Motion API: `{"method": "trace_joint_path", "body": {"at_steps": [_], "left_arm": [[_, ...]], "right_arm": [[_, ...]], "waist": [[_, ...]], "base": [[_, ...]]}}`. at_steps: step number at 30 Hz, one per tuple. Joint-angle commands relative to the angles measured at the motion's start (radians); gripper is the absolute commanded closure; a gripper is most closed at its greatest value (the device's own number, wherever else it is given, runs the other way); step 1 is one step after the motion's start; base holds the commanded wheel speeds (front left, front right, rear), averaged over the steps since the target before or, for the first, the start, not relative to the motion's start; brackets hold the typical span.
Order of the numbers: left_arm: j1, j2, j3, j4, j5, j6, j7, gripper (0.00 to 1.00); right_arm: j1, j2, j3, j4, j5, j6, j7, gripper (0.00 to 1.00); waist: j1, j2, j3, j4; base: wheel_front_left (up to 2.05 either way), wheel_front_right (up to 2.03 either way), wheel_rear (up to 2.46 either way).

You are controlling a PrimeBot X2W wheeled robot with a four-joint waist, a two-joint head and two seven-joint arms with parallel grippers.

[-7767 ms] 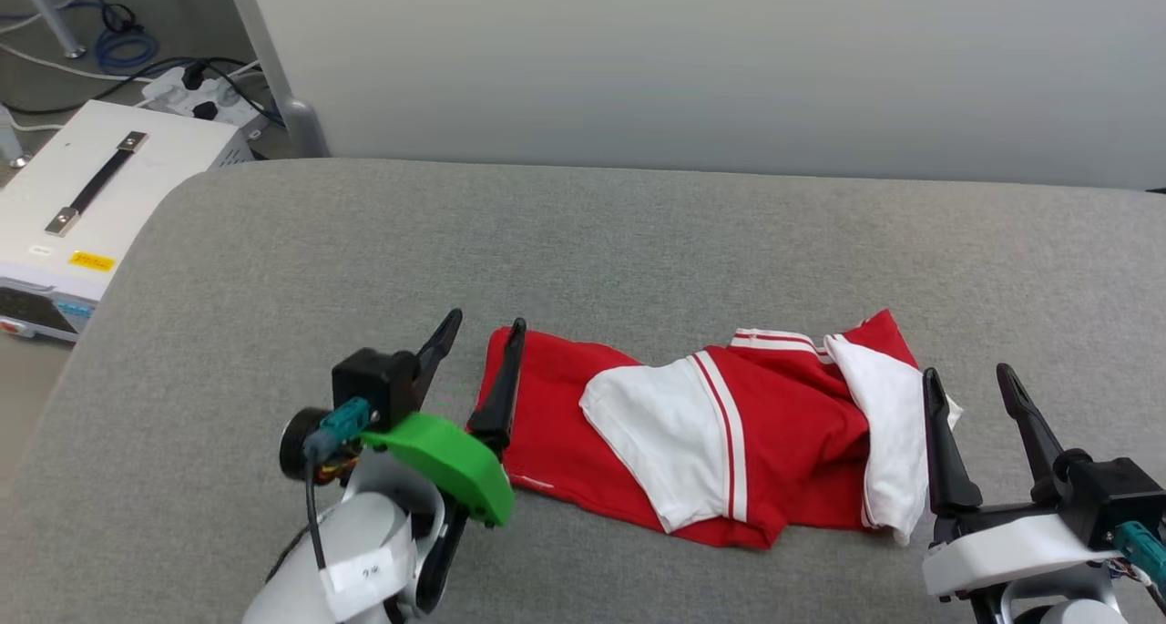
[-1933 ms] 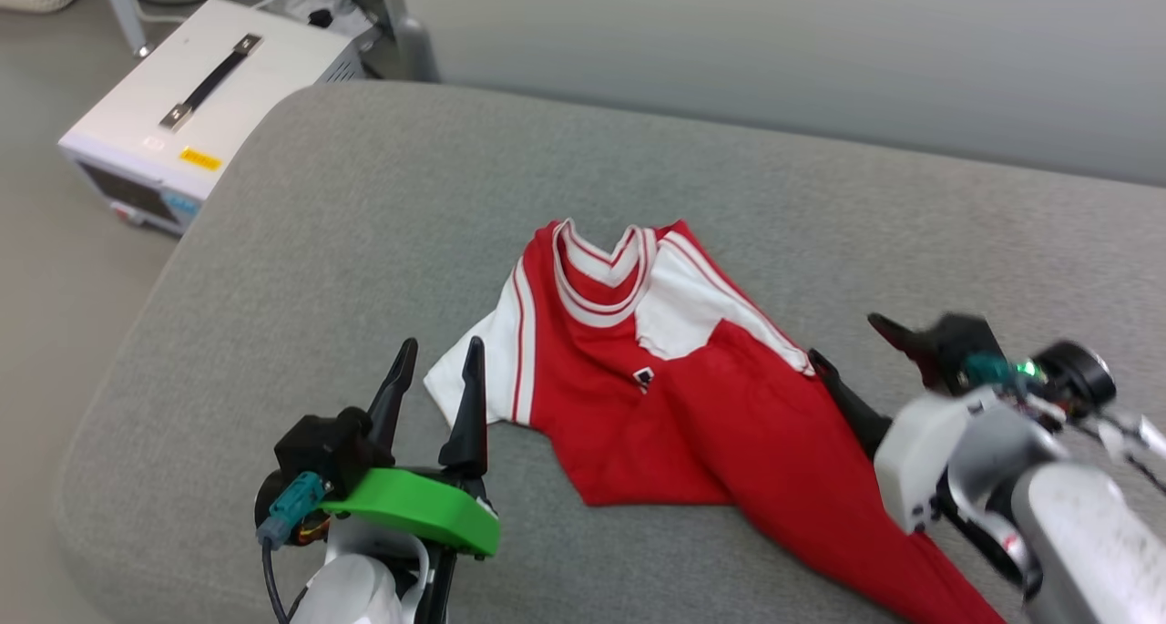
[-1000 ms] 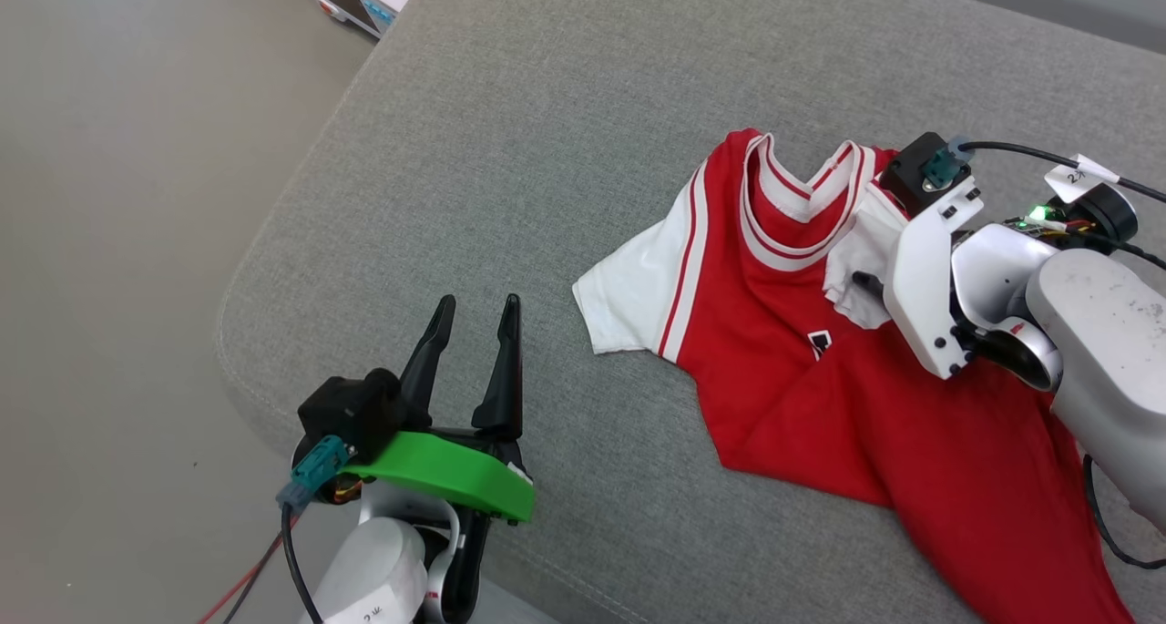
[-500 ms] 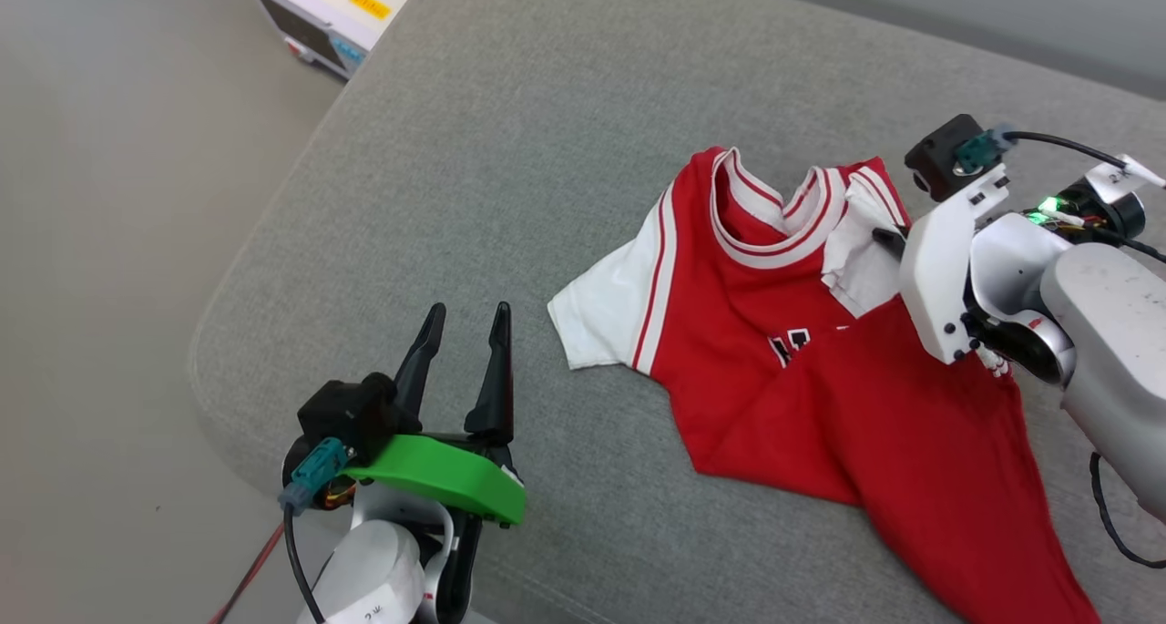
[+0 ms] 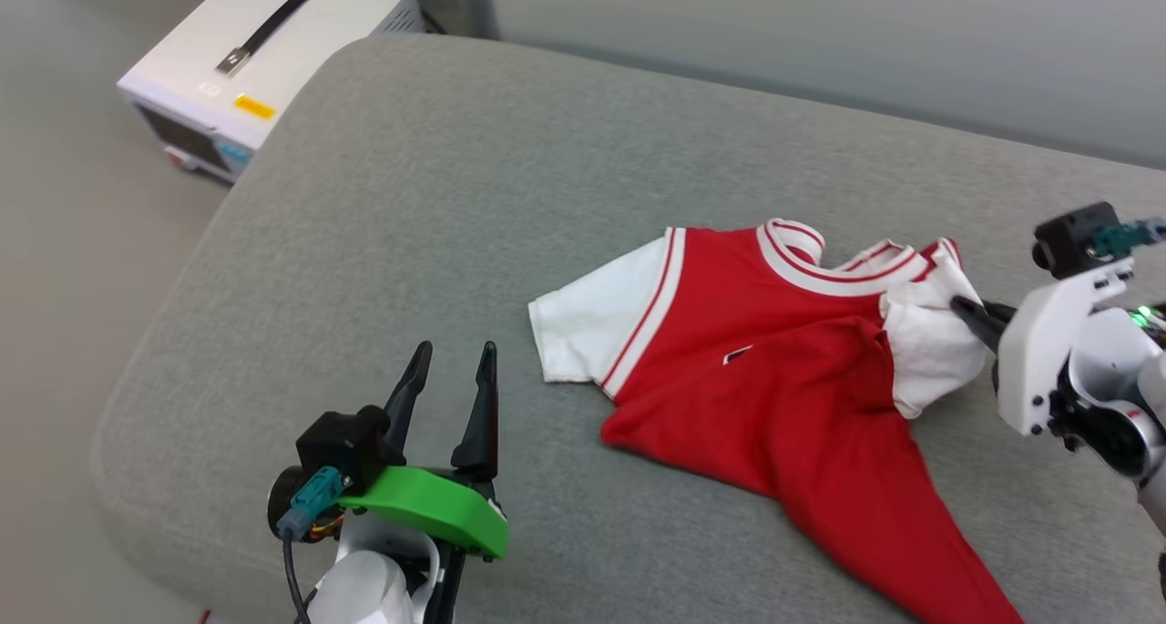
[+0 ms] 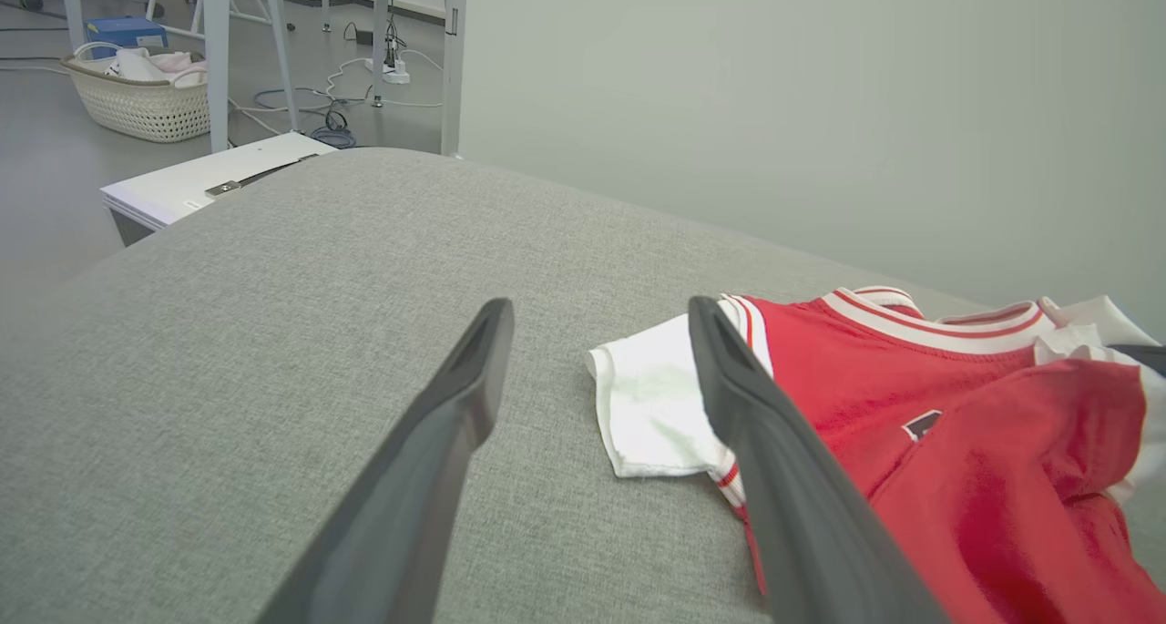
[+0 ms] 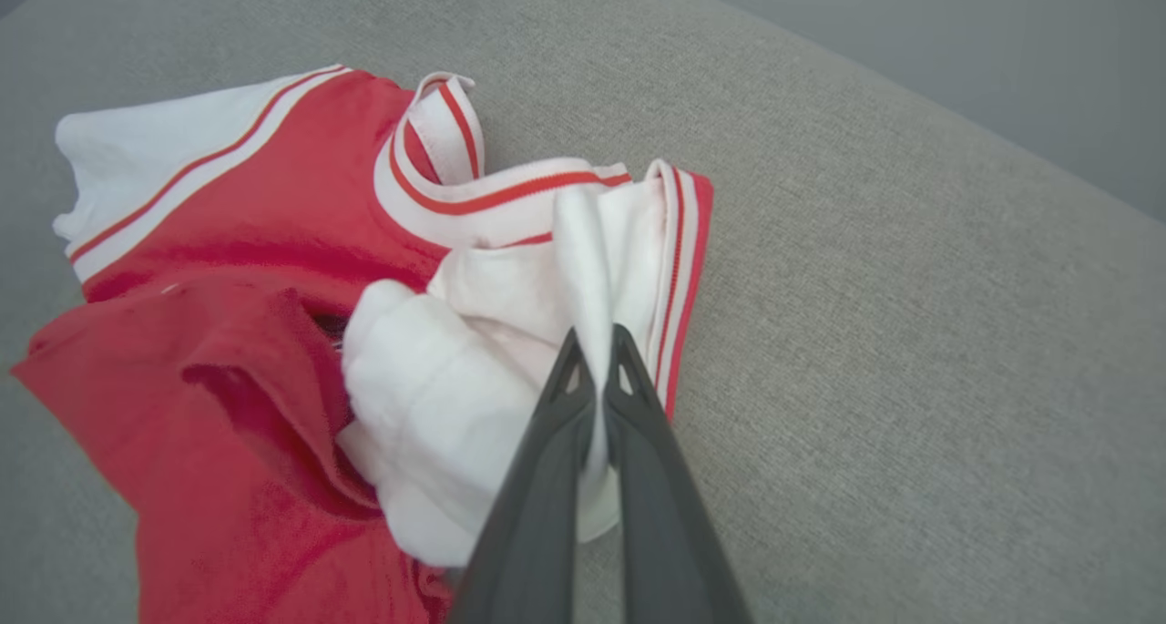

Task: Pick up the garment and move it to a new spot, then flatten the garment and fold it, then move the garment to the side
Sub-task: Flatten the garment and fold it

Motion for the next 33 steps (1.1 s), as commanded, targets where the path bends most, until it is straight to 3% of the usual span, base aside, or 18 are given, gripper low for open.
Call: {"method": "trace_joint_path", "body": {"at_steps": [1, 13, 15, 16, 22, 25, 29, 33], "left_arm": [[0.009, -0.005, 0.003, 0.005, 0.009, -0.007, -0.006, 0.00], [-0.002, -0.005, -0.001, 0.015, 0.016, -0.013, -0.006, 0.00], [-0.010, -0.005, -0.004, 0.020, 0.016, -0.015, -0.006, 0.00], [-0.012, -0.005, -0.004, 0.021, 0.016, -0.015, -0.006, 0.00], [-0.019, -0.005, 0.001, 0.031, 0.018, -0.016, -0.006, 0.00], [-0.017, -0.005, 0.004, 0.038, 0.021, -0.017, -0.006, 0.00], [-0.016, -0.005, 0.007, 0.041, 0.022, -0.020, -0.006, 0.00], [-0.013, -0.005, 0.007, 0.032, 0.009, -0.024, -0.006, 0.00]], "right_arm": [[0.036, -0.012, -0.025, -0.006, 0.014, -0.001, -0.011, 1.00], [0.221, -0.049, -0.227, 0.053, 0.013, -0.001, -0.080, 1.00], [0.257, -0.043, -0.280, 0.126, -0.013, -0.001, -0.119, 0.43], [0.264, -0.040, -0.294, 0.154, -0.027, -0.001, -0.130, 0.00], [0.269, -0.008, -0.385, 0.316, -0.129, -0.001, -0.179, 0.00], [0.260, 0.017, -0.418, 0.341, -0.165, -0.001, -0.209, 0.00], [0.247, 0.032, -0.447, 0.307, -0.214, -0.001, -0.261, 0.00], [0.255, 0.059, -0.476, 0.192, -0.234, -0.001, -0.330, 0.00]], "waist": [[0.0000, -0.0001, -0.056, -0.081], [0.0000, -0.0001, -0.042, -0.172], [0.0000, -0.0001, -0.028, -0.184], [0.0000, -0.0001, -0.026, -0.186], [0.0000, -0.0001, -0.028, -0.199], [0.0000, -0.0001, -0.042, -0.207], [0.0000, -0.0001, -0.064, -0.218], [0.0000, -0.0001, -0.088, -0.232]], "base": [[0.00, 0.00, 0.00], [0.00, 0.00, 0.00], [0.00, 0.00, 0.00], [0.00, 0.00, 0.00], [0.00, 0.00, 0.00], [0.00, 0.00, 0.00], [0.00, 0.00, 0.00], [0.00, 0.00, 0.00]]}}
